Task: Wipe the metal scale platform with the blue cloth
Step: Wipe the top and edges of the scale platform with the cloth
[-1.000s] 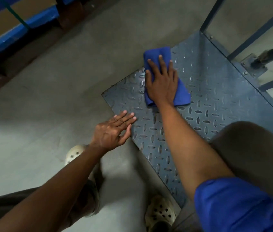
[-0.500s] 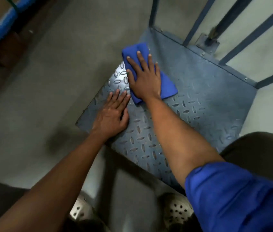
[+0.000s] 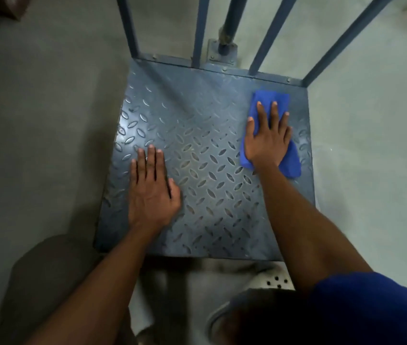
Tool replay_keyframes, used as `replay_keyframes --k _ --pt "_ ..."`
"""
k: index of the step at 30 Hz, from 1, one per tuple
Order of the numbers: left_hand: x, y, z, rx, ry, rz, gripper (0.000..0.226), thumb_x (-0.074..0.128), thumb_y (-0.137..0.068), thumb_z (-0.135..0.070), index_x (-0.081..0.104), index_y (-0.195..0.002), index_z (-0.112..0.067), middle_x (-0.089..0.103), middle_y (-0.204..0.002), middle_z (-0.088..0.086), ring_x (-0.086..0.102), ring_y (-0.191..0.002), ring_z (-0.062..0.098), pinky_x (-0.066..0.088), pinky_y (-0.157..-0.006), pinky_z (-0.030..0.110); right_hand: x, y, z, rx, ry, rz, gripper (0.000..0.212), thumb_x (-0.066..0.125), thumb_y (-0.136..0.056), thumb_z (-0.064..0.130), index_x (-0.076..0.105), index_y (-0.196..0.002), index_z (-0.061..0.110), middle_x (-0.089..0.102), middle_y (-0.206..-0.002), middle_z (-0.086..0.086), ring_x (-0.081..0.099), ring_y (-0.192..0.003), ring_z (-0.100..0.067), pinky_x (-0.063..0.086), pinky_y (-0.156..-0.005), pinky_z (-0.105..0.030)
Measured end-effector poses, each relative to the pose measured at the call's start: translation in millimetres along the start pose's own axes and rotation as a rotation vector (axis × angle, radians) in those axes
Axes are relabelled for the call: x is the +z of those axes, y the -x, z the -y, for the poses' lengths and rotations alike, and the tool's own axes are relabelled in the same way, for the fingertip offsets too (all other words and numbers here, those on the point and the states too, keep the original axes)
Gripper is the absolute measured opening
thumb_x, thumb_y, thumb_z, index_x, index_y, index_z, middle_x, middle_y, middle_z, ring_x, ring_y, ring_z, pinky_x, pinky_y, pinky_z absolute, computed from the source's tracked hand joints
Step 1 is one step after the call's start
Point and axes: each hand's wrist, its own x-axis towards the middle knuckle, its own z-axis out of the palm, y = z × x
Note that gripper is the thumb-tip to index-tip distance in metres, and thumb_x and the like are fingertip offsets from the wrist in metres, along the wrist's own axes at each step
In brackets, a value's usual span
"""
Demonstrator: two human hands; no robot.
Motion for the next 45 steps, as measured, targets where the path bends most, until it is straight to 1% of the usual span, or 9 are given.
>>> replay_keyframes --k 6,13,20,24,29,34,36,42,45 --pt "2.6 0.6 0.4 0.021 0.031 -0.024 0.077 0.034 -0.101 -0.036 0.019 -0.169 -0.002 0.011 -0.179 0.019 0.003 -0.167 0.036 0.004 -0.136 0.053 4.7 56.0 31.4 0.149 -0.020 -0.096 0.058 0.028 -0.110 0.057 0.025 -0.167 0.043 0.013 -0.179 0.005 0.011 -0.165 -0.034 0.014 -0.132 -0.055" --pt "6.6 -6.9 -13.5 -0.052 0.067 -0.027 0.073 0.035 -0.101 -0.034 0.029 -0.167 -0.001 0.019 -0.177 0.018 0.010 -0.165 0.041 0.011 -0.133 0.059 2.0 106.9 43.5 -0.557 -0.033 0.010 0.054 0.037 -0.110 0.056 0.036 -0.162 0.046 0.025 -0.175 0.010 0.015 -0.165 -0.027 0.016 -0.132 -0.047" --pt "6.4 -20.5 -21.4 0.007 -0.011 0.058 0.081 0.024 -0.105 -0.058 0.016 -0.172 -0.014 0.007 -0.181 0.010 -0.001 -0.167 0.038 0.002 -0.133 0.062 -17.2 123.9 -73.7 0.149 0.021 -0.163 0.056 0.034 -0.109 0.059 0.032 -0.164 0.046 0.023 -0.176 0.008 0.020 -0.164 -0.030 0.022 -0.130 -0.053" --pt "8.7 -22.6 -21.3 0.034 -0.011 0.046 0.081 0.026 -0.104 -0.059 0.016 -0.172 -0.016 0.007 -0.181 0.011 0.000 -0.166 0.039 0.002 -0.132 0.064 -15.4 175.4 -45.9 0.504 0.018 -0.242 0.057 0.035 -0.110 0.054 0.029 -0.166 0.042 0.019 -0.178 0.005 0.017 -0.164 -0.033 0.021 -0.129 -0.056" --pt "7.5 -23.5 -20.6 0.046 0.027 0.039 0.077 0.031 -0.104 -0.055 0.017 -0.172 -0.021 0.008 -0.180 0.011 -0.001 -0.166 0.039 -0.004 -0.133 0.062 0.0 231.5 60.4 0.003 -0.049 -0.076 0.059 0.037 -0.110 0.050 0.026 -0.167 0.042 0.014 -0.179 0.007 0.003 -0.166 -0.029 0.009 -0.133 -0.052" --pt "3.0 -22.2 -20.7 0.042 0.084 0.064 0.071 0.033 -0.106 -0.049 0.024 -0.171 -0.020 0.014 -0.180 0.012 0.002 -0.166 0.039 0.000 -0.132 0.064 -8.6 205.5 26.7 -0.265 -0.026 -0.012 0.055 0.038 -0.109 0.054 0.034 -0.163 0.047 0.022 -0.176 0.013 0.011 -0.166 -0.024 0.015 -0.131 -0.049" --pt "0.9 -20.4 -20.6 0.063 0.098 0.098 0.074 0.028 -0.106 -0.052 0.023 -0.171 -0.015 0.013 -0.179 0.016 0.002 -0.166 0.041 0.000 -0.132 0.064 -14.4 201.4 -17.2 -0.180 -0.008 -0.055 0.055 0.040 -0.108 0.056 0.035 -0.162 0.048 0.024 -0.175 0.012 0.016 -0.165 -0.026 0.020 -0.130 -0.050" --pt "15.0 5.4 -40.0 0.460 -0.029 0.159 0.082 0.018 -0.108 -0.062 0.006 -0.172 -0.012 -0.002 -0.179 0.021 -0.006 -0.166 0.038 -0.002 -0.130 0.069 -23.8 253.4 -90.1 0.507 0.004 -0.256 0.054 0.041 -0.111 0.051 0.036 -0.164 0.041 0.025 -0.176 0.005 0.020 -0.163 -0.034 0.025 -0.127 -0.057" --pt "15.4 4.1 -40.8 0.486 -0.004 0.156 0.082 0.020 -0.108 -0.063 0.008 -0.172 -0.013 -0.001 -0.179 0.019 -0.005 -0.167 0.036 -0.001 -0.130 0.069 -13.2 277.6 -31.1 0.422 -0.053 -0.216 0.056 0.042 -0.111 0.047 0.033 -0.166 0.037 0.020 -0.177 0.003 0.010 -0.165 -0.035 0.014 -0.132 -0.058"
